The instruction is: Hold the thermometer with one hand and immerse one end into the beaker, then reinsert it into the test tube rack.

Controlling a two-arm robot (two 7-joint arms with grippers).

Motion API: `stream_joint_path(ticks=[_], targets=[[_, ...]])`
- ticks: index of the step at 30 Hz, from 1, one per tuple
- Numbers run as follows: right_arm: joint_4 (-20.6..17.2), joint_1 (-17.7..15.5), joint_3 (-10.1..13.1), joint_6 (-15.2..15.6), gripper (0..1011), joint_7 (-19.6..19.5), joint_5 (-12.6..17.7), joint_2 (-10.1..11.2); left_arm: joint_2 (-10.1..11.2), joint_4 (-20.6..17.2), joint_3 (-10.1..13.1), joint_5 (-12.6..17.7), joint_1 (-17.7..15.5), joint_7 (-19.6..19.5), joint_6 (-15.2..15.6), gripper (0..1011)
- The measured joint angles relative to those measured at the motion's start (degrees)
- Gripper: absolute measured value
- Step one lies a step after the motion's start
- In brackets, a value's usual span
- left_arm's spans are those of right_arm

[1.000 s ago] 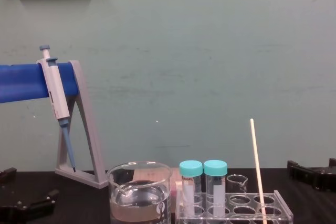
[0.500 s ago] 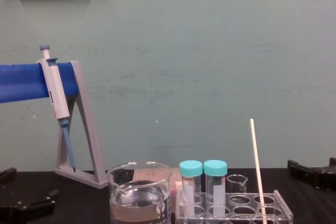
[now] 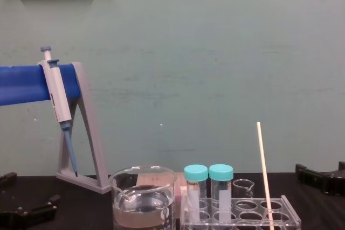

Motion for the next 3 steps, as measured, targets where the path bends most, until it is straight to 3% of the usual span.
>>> stream_joint_path(ticks=[3], targets=[[0.0, 0.0, 0.0, 0.0, 1003, 0.0, 0.0, 0.0, 0.0, 0.0, 0.0, 0.0, 0.0, 0.0, 0.0, 1004]])
